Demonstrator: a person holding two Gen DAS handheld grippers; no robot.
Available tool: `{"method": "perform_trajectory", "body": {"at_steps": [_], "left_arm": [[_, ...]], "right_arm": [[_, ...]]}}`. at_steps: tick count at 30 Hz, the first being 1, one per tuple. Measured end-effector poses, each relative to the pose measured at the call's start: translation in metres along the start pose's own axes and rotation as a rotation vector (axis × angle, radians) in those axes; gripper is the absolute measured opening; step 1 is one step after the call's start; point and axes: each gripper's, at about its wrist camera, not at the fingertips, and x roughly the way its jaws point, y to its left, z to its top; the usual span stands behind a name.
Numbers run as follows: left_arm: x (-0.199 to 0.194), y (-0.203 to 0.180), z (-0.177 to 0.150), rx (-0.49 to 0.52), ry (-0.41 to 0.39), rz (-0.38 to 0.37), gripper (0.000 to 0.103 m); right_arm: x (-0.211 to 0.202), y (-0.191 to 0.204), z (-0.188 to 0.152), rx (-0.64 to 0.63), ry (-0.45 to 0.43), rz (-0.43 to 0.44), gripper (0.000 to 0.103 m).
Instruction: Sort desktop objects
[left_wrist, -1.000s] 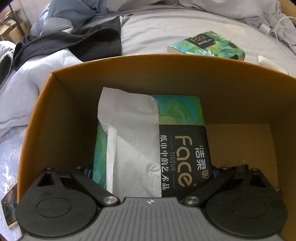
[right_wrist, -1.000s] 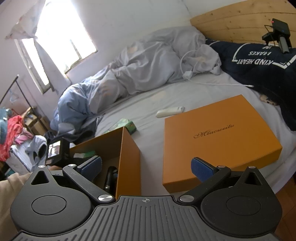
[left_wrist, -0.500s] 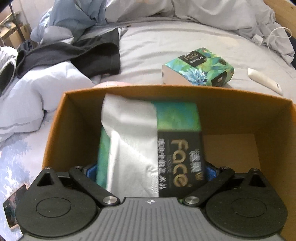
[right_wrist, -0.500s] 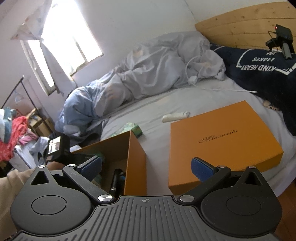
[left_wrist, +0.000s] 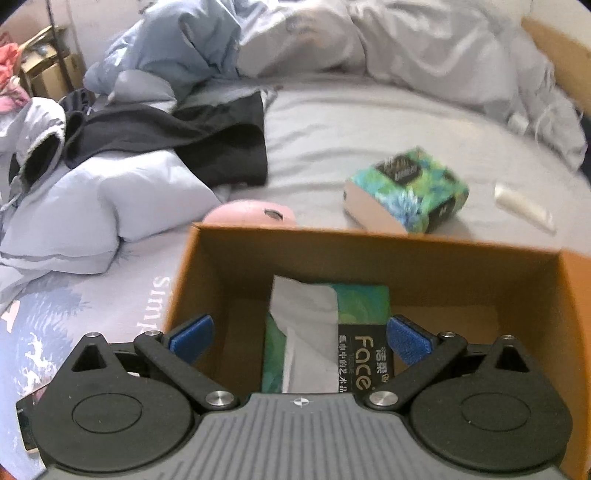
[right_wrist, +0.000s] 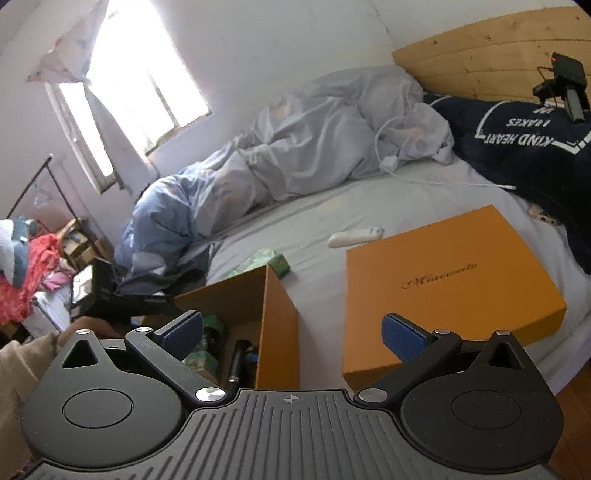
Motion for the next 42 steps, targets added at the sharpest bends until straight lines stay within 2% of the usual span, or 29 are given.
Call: {"method": "perform_trajectory", "body": {"at_steps": [5,10,18,23,27,33,42], "left_arm": [[-0.045,0.017,-0.002,-0.049,-0.093,-0.054,0.103],[-0.1,0.032,-0.016,-0.052,-0.213,-0.104,0.103],[-0.175,0.063,-0.06,-0.109,-0.404,-0.175,0.103],[-0.197,0.077,-0.099,-0.148,-0.492,-0.192,0.103],[-0.2,0.077,-0.131,-0.148,-0.523,-0.188,0.103],[-0.192,0.071,-0.161,-0.108,-0.516,-0.19,0.103],[-0.173,0.075,-0.164,-0.136,-0.484,-0.218,0.103]], "right_arm": [[-0.012,0.012,-0.001,-0.022,-0.013,0.023,0.103],[-0.026,0.024,-0.004,-0.044,-0.023,0.039,0.103],[-0.049,0.046,-0.005,-0.098,-0.039,0.058,0.103],[-0.06,0.061,-0.007,-0.132,-0.043,0.062,0.103],[-0.064,0.072,-0.01,-0.159,-0.038,0.066,0.103],[-0.062,0.087,-0.018,-0.196,-0.02,0.066,0.103],[-0.056,0.103,-0.032,-0.222,0.002,0.06,0.103]]}}
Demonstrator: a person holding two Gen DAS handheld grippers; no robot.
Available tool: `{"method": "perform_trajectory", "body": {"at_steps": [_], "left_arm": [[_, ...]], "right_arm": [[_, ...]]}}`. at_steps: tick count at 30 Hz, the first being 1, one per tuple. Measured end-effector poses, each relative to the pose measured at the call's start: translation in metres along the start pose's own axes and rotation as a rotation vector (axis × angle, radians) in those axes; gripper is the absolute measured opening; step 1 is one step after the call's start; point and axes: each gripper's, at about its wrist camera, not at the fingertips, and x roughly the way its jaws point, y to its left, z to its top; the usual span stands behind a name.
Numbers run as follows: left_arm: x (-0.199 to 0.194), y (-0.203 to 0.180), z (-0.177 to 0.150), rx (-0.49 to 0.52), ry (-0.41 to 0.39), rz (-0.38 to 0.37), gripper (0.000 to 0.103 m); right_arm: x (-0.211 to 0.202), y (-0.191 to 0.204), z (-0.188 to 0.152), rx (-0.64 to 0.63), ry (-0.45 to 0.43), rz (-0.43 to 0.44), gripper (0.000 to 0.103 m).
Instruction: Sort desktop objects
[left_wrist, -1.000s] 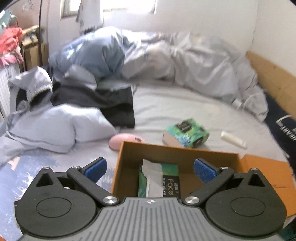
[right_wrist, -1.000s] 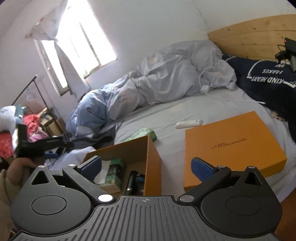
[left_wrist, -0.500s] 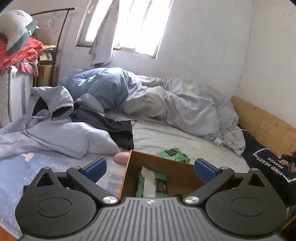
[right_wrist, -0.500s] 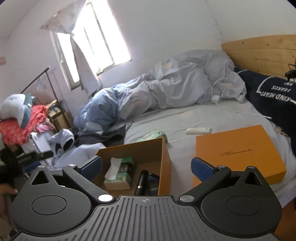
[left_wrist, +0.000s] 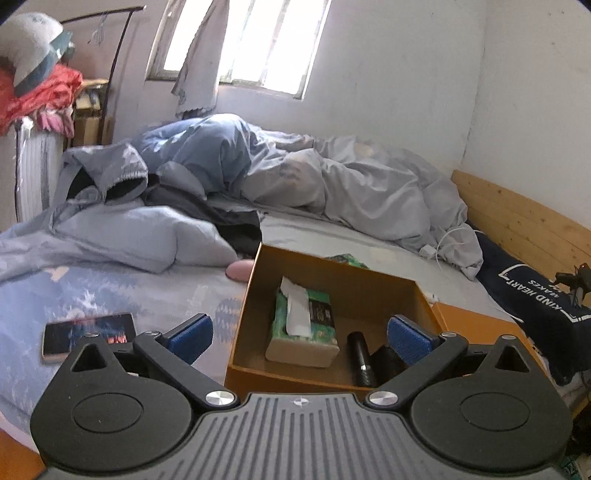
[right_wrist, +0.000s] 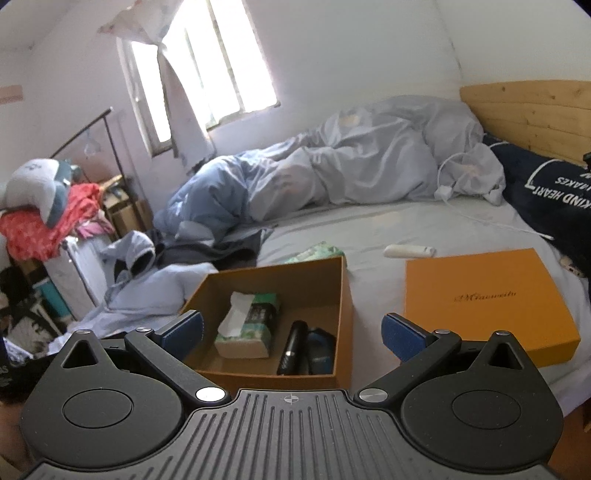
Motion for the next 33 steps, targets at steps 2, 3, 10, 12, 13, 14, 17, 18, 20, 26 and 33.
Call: {"method": "perform_trajectory", "body": {"at_steps": [2,3,10,12,13,14,17,18,20,26,33], "left_arm": [[-0.013,0.003,-0.014,-0.02,0.012,0.004,0.103],[-0.016,0.003,-0.017,-0.023,0.015,0.004,0.103],[-0.016,-0.004,-0.009,0.03,-0.013,-0.001,0.103],[-0.02,-0.006,-0.022,0.041,-0.008,-0.003,0.103],[-0.021,-0.007,-0.022,0.045,-0.01,-0.006,0.103],[-0.022,-0.008,-0.022,0.049,-0.013,-0.01,0.103],[-0.023,-0.009,-0.025,0.052,-0.015,-0.017,0.103],[-0.023,-0.009,-0.026,0.049,-0.013,-0.019,0.103],[-0.022,-0.009,-0.027,0.049,-0.009,-0.019,0.103],[-0.019,-0.011,-0.028,0.053,0.001,-0.012,0.103],[-0.016,-0.014,-0.03,0.068,0.01,-0.008,0.103]], "right_arm": [[0.003,0.002,-0.004,0.001,0.009,-0.006,0.103],[0.004,0.002,-0.006,0.001,0.012,-0.007,0.103],[0.012,0.002,-0.022,0.024,0.022,-0.019,0.103],[0.012,0.002,-0.024,0.029,0.018,-0.009,0.103],[0.013,0.002,-0.025,0.032,0.016,-0.004,0.103],[0.012,0.003,-0.025,0.027,0.013,0.0,0.103],[0.011,0.007,-0.025,0.008,0.008,-0.004,0.103],[0.011,0.008,-0.025,0.006,0.008,-0.005,0.103],[0.013,0.009,-0.025,0.004,0.013,-0.007,0.103],[0.018,0.01,-0.023,-0.004,0.022,-0.003,0.103],[0.027,0.011,-0.02,-0.019,0.032,0.002,0.103]]}}
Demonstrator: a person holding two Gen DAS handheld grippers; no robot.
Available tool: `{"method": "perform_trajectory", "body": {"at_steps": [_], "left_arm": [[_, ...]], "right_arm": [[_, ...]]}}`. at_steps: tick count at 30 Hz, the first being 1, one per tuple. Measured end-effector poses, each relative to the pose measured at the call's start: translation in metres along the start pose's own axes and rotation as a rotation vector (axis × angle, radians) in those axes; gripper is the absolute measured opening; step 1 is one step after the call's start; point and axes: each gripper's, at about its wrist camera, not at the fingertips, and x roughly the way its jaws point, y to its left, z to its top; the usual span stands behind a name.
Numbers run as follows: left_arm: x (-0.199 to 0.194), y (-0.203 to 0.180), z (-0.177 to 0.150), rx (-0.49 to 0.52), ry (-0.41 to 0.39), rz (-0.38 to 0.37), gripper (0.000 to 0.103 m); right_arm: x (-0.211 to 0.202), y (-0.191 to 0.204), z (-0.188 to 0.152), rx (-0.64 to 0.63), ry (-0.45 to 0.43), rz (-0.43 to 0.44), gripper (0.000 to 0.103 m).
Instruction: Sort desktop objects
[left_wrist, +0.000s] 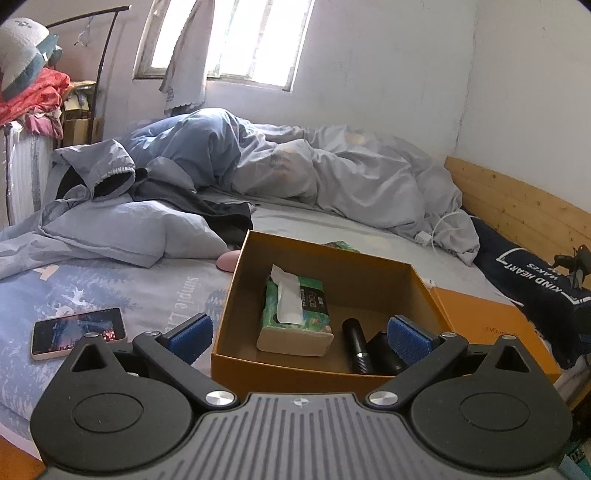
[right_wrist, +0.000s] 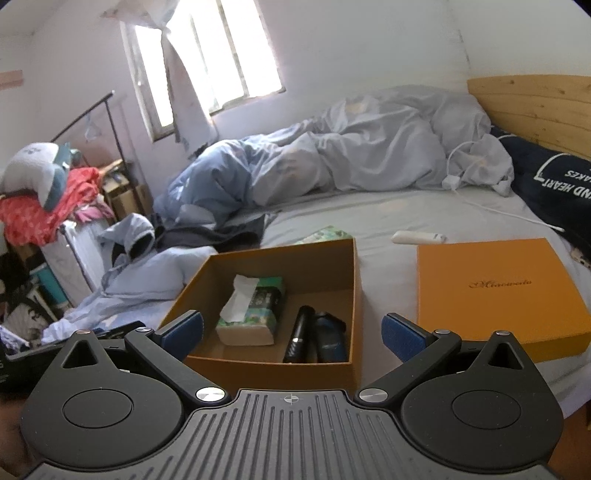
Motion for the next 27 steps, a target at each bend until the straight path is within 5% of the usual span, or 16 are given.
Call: {"method": "perform_trajectory", "body": {"at_steps": [27], "left_arm": [[0.013,0.006,-0.001,-0.045,0.036,0.024,0.103]], "right_arm": [[0.059,0.024,0.064,-0.185,0.049,0.032,0.103]]}}
